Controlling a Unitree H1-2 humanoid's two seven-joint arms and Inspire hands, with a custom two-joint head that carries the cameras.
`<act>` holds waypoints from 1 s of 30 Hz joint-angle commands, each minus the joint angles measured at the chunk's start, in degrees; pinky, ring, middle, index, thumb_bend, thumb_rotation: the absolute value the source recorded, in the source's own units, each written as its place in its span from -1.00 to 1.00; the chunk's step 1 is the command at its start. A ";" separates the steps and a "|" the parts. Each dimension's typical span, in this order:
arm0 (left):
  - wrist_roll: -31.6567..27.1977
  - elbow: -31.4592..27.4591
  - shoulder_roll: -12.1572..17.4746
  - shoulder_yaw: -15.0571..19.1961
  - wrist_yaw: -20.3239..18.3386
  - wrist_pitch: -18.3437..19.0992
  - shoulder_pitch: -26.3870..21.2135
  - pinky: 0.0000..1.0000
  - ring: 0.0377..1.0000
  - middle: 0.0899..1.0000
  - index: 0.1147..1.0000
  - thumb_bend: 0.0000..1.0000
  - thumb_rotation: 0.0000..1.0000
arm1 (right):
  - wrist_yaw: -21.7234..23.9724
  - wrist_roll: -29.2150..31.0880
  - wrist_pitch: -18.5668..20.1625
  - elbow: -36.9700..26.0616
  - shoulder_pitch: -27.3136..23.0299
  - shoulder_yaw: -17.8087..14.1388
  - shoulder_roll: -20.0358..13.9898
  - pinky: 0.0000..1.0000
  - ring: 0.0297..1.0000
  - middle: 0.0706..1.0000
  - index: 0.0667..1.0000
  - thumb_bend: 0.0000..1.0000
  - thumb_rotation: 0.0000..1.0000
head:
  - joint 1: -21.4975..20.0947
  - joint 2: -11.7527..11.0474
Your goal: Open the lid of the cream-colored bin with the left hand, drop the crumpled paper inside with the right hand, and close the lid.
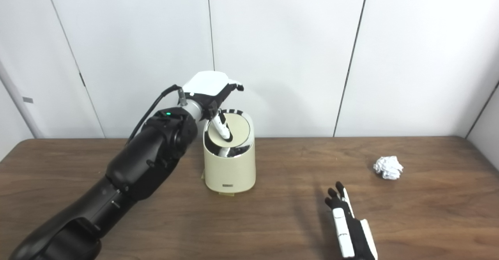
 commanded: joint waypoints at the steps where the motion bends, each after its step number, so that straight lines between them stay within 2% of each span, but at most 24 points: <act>1: 2.31 -0.95 0.50 -1.05 0.22 -0.91 -0.42 0.88 0.91 0.84 0.80 1.00 -0.99 | 0.69 -0.28 0.41 -1.08 0.05 0.98 0.53 1.00 0.86 0.91 1.00 0.10 1.00 | -0.05 0.10; 7: 4.81 -1.07 0.15 -2.61 0.52 -3.06 1.36 0.84 0.90 0.83 0.79 0.98 -1.00 | 0.60 0.07 0.66 -1.56 0.04 0.89 0.89 1.00 0.87 0.91 1.00 0.13 1.00 | -0.33 0.38; 10: 4.82 -1.42 -0.11 -2.18 0.37 -3.56 2.16 0.84 0.90 0.83 0.78 0.92 -1.00 | 0.50 0.03 0.72 -1.71 -0.03 0.89 1.03 1.00 0.87 0.91 1.00 0.14 1.00 | -0.31 0.48; 15: 4.24 -1.88 -0.06 -0.85 -0.70 -3.32 1.88 0.83 0.90 0.84 0.79 0.97 -1.00 | 0.37 -0.11 0.65 -1.34 -0.25 0.86 1.09 1.00 0.87 0.91 1.00 0.14 1.00 | -0.49 0.33; 21: 1.07 -4.84 -0.18 3.07 -2.37 -2.54 1.45 0.86 0.88 0.82 0.80 0.99 -0.99 | 0.32 -0.14 0.70 -1.12 -0.45 0.71 0.92 1.00 0.88 0.91 1.00 0.15 1.00 | -0.36 0.45; 26: -1.91 -9.01 0.16 7.73 -2.93 -1.60 -0.19 0.71 0.83 0.81 0.82 0.97 -0.86 | 0.62 0.55 0.00 -0.25 -0.67 0.47 0.73 1.00 0.88 0.91 1.00 0.13 1.00 | -0.02 0.34; 29: -2.33 -10.74 0.24 10.31 -0.58 -2.03 -0.59 0.61 0.78 0.77 0.76 0.90 -0.89 | 0.57 0.28 -0.14 0.03 -0.77 0.73 0.76 1.00 0.88 0.91 1.00 0.14 1.00 | 0.07 0.09; 30: -2.82 -11.20 0.24 11.65 1.60 -2.77 -0.33 0.60 0.77 0.76 0.74 0.86 -0.89 | 0.57 0.55 -0.09 0.00 -0.81 0.71 0.95 1.00 0.88 0.91 1.00 0.14 1.00 | 0.08 0.06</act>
